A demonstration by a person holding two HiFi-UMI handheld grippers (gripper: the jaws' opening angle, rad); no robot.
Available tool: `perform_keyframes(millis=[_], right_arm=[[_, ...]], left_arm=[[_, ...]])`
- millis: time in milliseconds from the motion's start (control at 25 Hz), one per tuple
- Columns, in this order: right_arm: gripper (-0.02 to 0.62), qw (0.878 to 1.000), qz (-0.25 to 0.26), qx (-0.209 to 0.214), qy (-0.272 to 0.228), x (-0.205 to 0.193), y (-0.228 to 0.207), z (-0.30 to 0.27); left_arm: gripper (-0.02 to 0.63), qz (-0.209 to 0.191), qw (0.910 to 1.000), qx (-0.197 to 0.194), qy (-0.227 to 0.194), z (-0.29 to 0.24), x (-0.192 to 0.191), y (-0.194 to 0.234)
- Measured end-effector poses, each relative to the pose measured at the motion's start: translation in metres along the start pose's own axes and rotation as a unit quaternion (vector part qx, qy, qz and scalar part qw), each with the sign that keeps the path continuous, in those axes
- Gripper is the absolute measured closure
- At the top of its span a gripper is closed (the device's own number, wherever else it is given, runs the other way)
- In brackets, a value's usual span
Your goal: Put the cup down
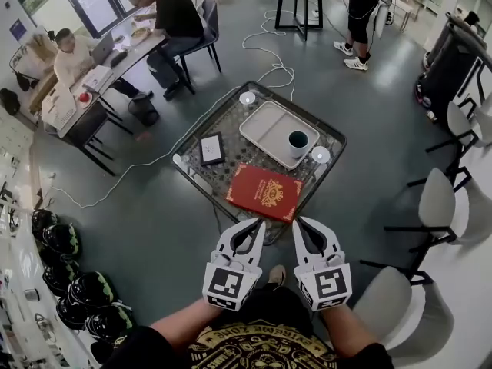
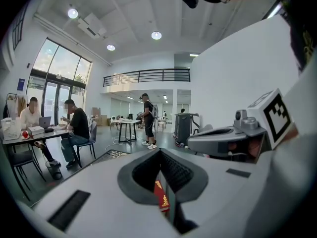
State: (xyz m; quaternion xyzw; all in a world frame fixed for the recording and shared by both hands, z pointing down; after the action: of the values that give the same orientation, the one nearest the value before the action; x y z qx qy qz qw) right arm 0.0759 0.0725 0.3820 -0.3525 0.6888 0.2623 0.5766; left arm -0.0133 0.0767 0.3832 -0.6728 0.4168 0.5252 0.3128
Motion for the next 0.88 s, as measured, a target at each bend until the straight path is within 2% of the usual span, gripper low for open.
perform_keyframes(millis=[360,560,880], right_arm=[[0.589,0.999,-0.005,-0.047,0.011,0.003,0.05,-0.002],[0.589,0.998,0.006,-0.06,0.019,0.008,0.089,-0.007],[0.589,0.995,-0.024,-0.091,0.021,0.001,0.132,-0.012]], left_arm=[[0.603,0.008,0.9993,-0.036,-0.008,0.035,-0.008,0.035],[0.603,0.007,0.998,-0.061,-0.009,0.059,-0.015,0.052],[0.603,-0.001,0.9946,-0.104,0.003,0.088,-0.032,0.072]])
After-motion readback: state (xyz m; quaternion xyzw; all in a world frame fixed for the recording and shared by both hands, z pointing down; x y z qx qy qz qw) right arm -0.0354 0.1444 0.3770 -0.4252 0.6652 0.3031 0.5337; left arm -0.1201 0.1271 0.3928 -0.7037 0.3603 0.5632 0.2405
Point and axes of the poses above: the fingertips, and each gripper's own axes: z backward along the fingers, y to its left, x out of its top, the point moved 1 cm from there along z, backward along the fingers, and after that the axes turned 5 degrees about x, right-handed, at the moved point
